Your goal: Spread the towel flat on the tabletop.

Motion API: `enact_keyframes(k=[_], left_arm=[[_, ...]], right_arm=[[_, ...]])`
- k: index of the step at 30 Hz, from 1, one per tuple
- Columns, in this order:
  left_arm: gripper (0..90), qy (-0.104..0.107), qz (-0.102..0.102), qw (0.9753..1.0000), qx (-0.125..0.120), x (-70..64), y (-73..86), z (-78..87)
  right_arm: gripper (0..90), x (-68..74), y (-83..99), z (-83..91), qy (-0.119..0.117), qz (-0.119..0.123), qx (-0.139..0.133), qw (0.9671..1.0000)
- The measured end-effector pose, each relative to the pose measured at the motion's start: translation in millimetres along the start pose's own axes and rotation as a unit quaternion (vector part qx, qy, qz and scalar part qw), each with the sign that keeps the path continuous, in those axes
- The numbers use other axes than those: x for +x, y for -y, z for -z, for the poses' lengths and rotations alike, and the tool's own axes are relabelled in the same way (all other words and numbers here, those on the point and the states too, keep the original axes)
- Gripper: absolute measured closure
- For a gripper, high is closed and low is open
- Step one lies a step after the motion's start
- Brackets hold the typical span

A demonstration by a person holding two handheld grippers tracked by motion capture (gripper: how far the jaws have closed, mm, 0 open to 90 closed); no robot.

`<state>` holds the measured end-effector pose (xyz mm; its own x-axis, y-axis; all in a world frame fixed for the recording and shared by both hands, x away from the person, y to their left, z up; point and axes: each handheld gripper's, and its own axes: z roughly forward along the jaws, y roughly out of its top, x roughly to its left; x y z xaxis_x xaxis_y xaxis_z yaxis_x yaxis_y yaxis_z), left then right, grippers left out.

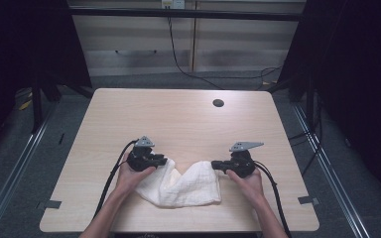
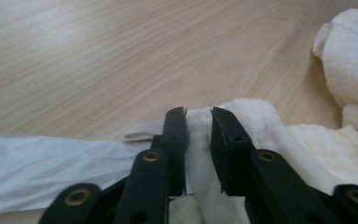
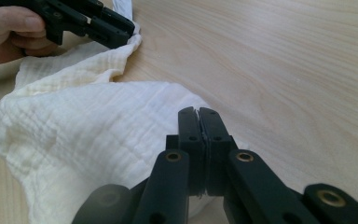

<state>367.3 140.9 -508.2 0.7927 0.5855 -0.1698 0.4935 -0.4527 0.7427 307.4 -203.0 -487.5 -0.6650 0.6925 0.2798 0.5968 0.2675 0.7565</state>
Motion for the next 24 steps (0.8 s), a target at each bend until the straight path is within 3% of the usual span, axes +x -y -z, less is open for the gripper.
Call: enact_keyframes(k=[1,3,4,7,12,14,21,24], left_arm=[[82.5,-0.008,-0.011,0.9999,0.001,-1.6,0.5,0.3],[87.9,-0.011,-0.011,0.9999,0.004,-2.5,0.4,0.7],[87.9,-0.013,-0.009,0.9999,0.005,-2.7,0.5,1.0],[88.9,0.005,0.016,0.9998,-0.006,1.1,3.1,2.0],[89.1,0.037,0.047,0.9972,-0.044,5.6,2.9,12.1],[89.0,0.047,0.052,0.9958,-0.059,6.2,0.4,18.8],[89.0,0.053,0.059,0.9918,-0.101,7.9,-7.2,41.0],[89.0,0.048,0.057,0.9914,-0.107,9.1,-8.0,47.0]], right_arm=[[89.2,0.6,0.3,0.6,0.000,0.001,0.000,1.0000],[89.1,0.1,0.5,1.4,0.001,0.001,0.002,1.0000],[89.1,0.1,0.5,1.4,0.001,0.001,0.002,1.0000],[89.1,-1.8,0.0,3.8,0.001,-0.003,-0.001,1.0000],[89.1,-4.2,-1.2,8.3,0.006,-0.002,-0.008,1.0000],[89.2,-5.2,-2.1,11.8,0.007,-0.007,-0.010,0.9999],[89.3,-9.4,-6.6,25.1,0.008,-0.012,-0.031,0.9994],[89.3,-11.9,-7.3,30.4,0.009,-0.016,-0.036,0.9992]])
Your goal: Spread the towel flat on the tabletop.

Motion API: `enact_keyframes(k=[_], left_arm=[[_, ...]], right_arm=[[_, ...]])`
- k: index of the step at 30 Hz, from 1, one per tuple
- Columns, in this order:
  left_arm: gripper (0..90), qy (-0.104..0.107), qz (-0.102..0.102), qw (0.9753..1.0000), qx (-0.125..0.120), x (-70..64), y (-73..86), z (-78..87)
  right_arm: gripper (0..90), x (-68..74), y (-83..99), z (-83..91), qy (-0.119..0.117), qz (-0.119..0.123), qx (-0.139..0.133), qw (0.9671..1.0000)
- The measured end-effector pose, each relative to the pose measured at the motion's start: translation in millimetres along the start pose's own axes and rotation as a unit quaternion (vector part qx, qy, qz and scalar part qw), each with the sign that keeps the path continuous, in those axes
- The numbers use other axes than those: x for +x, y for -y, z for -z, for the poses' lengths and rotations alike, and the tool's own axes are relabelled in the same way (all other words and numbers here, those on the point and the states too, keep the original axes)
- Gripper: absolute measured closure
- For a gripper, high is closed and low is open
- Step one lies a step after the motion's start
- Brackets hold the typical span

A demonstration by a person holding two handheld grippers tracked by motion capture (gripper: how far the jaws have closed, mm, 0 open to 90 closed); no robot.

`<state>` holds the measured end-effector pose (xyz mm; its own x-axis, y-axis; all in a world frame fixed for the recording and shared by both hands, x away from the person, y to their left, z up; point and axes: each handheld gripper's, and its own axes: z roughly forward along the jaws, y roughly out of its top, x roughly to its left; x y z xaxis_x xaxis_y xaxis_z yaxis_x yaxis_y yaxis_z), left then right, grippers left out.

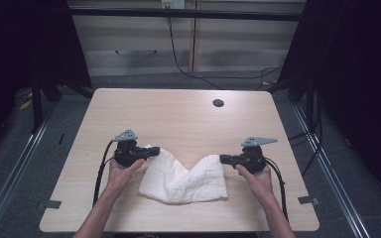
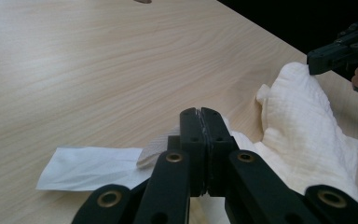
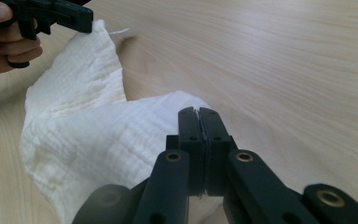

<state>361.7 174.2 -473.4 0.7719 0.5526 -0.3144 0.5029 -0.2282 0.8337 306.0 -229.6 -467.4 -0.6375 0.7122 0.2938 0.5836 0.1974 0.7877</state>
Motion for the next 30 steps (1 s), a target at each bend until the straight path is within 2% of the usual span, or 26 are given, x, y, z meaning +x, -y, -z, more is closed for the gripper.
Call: enact_keyframes(k=[3,16,20,23,27,30], left_arm=[[89.0,0.003,0.003,0.9999,-0.010,-0.5,-0.1,5.0],[89.1,0.002,-0.005,0.9990,-0.044,-5.7,-10.1,29.1],[89.1,0.005,0.002,0.9981,-0.062,-4.9,-14.0,35.2],[89.1,0.001,-0.001,0.9978,-0.067,-4.8,-17.2,38.4],[89.1,0.002,-0.006,0.9974,-0.072,-6.7,-24.2,40.9],[89.1,0.001,-0.007,0.9968,-0.080,-7.4,-30.4,44.0]], right_arm=[[89.3,-2.8,-1.8,8.6,0.003,-0.004,-0.014,0.9999],[89.4,-9.1,-16.9,34.1,0.018,-0.004,-0.038,0.9991],[89.4,-8.8,-24.0,37.6,0.019,0.002,-0.042,0.9989],[89.4,-7.8,-29.0,39.0,0.019,0.007,-0.042,0.9989],[89.4,1.1,-38.2,38.3,0.019,0.029,-0.034,0.9988],[89.4,2.7,-46.0,40.1,0.019,0.031,-0.042,0.9985]])
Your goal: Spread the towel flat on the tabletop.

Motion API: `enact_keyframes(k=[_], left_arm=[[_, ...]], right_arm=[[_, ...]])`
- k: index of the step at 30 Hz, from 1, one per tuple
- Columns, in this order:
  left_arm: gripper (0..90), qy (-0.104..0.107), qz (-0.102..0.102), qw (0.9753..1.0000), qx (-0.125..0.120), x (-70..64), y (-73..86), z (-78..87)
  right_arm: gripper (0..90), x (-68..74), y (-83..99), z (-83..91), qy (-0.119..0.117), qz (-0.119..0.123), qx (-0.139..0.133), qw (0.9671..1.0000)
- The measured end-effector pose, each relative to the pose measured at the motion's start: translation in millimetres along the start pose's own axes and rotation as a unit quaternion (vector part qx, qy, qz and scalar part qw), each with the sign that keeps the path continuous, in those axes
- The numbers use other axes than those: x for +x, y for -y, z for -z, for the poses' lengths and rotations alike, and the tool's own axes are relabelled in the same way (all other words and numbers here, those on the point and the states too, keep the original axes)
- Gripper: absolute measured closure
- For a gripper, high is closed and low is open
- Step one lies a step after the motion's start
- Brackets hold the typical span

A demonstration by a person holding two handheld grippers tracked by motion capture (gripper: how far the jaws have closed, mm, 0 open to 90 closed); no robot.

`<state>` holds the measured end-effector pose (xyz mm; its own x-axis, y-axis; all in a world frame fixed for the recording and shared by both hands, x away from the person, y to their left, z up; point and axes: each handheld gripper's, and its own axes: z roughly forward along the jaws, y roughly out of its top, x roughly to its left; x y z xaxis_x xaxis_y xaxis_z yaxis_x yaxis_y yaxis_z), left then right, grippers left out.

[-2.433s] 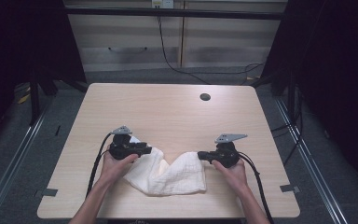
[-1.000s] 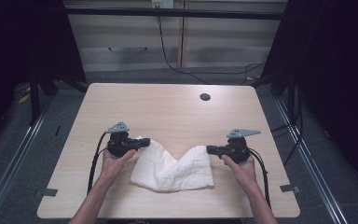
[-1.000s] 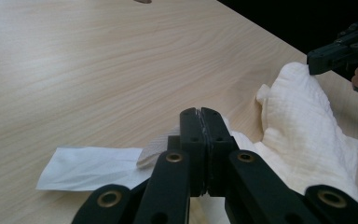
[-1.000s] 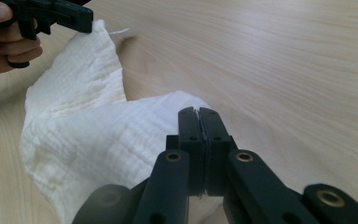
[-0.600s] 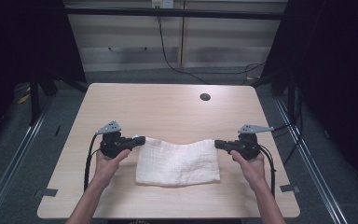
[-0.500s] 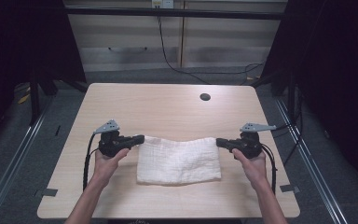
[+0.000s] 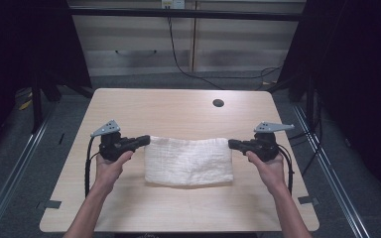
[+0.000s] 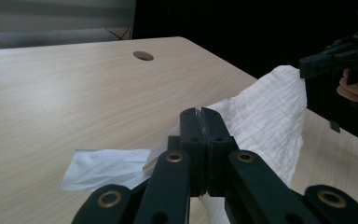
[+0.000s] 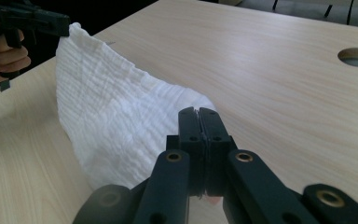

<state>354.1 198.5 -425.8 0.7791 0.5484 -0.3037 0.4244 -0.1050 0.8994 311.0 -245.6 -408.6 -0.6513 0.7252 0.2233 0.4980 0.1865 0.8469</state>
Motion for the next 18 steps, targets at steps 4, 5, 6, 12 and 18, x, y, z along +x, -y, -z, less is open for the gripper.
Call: enact_keyframes(k=[4,5,6,12,18], left_arm=[[89.1,-0.005,-0.010,0.9999,-0.006,1.1,-14.3,4.3],[89.1,-0.005,-0.010,0.9999,-0.006,1.1,-14.3,4.3],[89.1,-0.006,-0.009,0.9999,-0.011,0.9,-17.0,5.5],[89.1,-0.003,-0.011,0.9997,-0.022,0.3,-26.2,9.3],[89.2,-0.012,-0.019,0.9995,-0.023,3.1,-42.6,13.3]], right_arm=[[89.5,-1.6,-12.7,3.8,0.003,0.005,-0.005,1.0000],[89.5,-1.6,-12.7,3.8,0.003,0.005,-0.005,1.0000],[89.5,-1.0,-15.5,5.2,0.003,0.006,-0.008,0.9999],[89.5,1.7,-30.5,10.8,0.004,0.017,-0.020,0.9997],[89.6,-0.3,-42.9,9.7,0.004,0.017,-0.024,0.9996]])
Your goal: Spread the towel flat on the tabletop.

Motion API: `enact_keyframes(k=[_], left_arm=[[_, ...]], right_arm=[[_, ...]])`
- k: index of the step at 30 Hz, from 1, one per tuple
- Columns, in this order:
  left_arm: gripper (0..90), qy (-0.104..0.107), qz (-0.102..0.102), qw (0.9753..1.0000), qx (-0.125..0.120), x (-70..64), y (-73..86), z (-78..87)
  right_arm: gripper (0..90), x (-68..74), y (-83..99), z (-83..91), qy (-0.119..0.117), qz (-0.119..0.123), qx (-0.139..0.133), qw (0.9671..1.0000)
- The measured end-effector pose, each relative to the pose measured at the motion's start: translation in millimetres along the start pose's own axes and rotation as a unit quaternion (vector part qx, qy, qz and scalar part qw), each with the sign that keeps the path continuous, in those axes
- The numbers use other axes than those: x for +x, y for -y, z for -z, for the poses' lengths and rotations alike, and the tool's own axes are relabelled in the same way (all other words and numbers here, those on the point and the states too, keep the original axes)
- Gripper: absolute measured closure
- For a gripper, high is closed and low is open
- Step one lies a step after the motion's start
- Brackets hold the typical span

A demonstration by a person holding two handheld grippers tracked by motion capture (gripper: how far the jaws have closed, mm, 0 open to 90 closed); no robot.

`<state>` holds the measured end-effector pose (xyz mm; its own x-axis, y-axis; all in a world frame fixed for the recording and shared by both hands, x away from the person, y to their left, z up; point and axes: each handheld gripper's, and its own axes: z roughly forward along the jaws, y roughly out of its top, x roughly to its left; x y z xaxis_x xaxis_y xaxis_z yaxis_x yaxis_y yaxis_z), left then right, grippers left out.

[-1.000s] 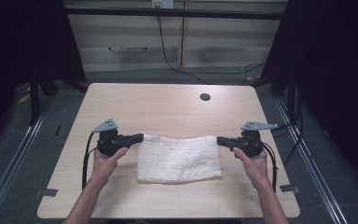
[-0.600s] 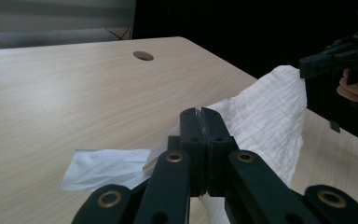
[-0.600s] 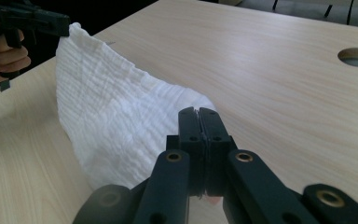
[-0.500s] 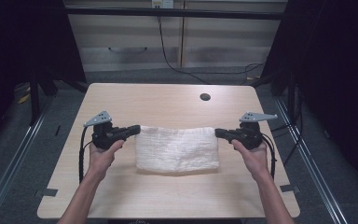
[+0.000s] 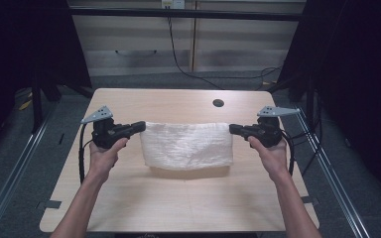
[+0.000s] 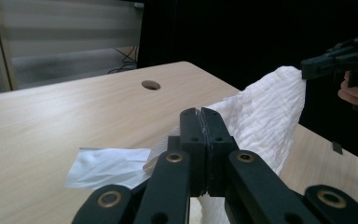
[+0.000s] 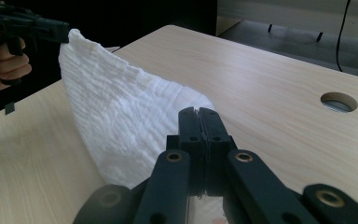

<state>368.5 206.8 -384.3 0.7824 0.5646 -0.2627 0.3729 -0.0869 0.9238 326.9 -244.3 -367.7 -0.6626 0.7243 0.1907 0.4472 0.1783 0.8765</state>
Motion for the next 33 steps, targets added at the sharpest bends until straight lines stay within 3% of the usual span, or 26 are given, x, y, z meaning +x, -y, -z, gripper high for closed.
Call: enact_keyframes(k=[5,6,8,11,20,22,24,27,28,30,33], left_arm=[[89.2,-0.012,-0.005,0.9999,-0.010,5.8,-22.7,1.8],[89.2,-0.016,-0.005,0.9998,-0.014,6.6,-28.1,2.1],[89.2,-0.015,-0.006,0.9997,-0.019,6.8,-35.2,2.6],[89.2,-0.016,-0.002,0.9993,-0.035,9.1,-46.0,3.7],[89.2,-0.034,-0.001,0.9983,-0.048,20.3,-74.4,-0.8],[89.2,-0.044,-0.012,0.9982,-0.039,21.6,-81.0,-2.7],[89.2,-0.037,-0.008,0.9978,-0.054,21.9,-85.4,-1.8],[89.2,-0.032,-0.020,0.9979,-0.053,16.1,-86.2,-0.2],[89.2,-0.032,-0.035,0.9979,-0.045,11.0,-83.6,0.8],[89.2,-0.028,-0.038,0.9979,-0.044,8.9,-80.4,2.2],[89.2,-0.026,-0.043,0.9980,-0.039,5.0,-71.4,4.6]], right_arm=[[89.6,-8.6,-16.2,-2.1,0.001,-0.007,-0.011,0.9999],[89.6,-11.9,-28.7,-2.7,0.004,-0.010,-0.018,0.9998],[89.7,-12.4,-32.8,-3.2,0.005,-0.009,-0.018,0.9998],[89.7,-15.8,-52.9,-7.0,0.010,-0.004,-0.017,0.9998],[89.7,-31.5,-84.3,-10.6,0.021,-0.016,-0.031,0.9992],[89.8,-31.6,-91.3,-10.1,0.023,-0.013,-0.041,0.9988],[89.8,-31.0,-93.6,-9.7,0.025,-0.008,-0.046,0.9986],[89.8,-31.4,-91.5,-9.0,0.019,-0.014,-0.056,0.9981],[89.8,-29.7,-84.4,-8.7,0.016,-0.014,-0.054,0.9983],[89.8,-28.7,-80.9,-8.6,0.013,-0.015,-0.054,0.9984],[89.8,-22.1,-56.6,-8.5,-0.001,-0.013,-0.045,0.9989]])
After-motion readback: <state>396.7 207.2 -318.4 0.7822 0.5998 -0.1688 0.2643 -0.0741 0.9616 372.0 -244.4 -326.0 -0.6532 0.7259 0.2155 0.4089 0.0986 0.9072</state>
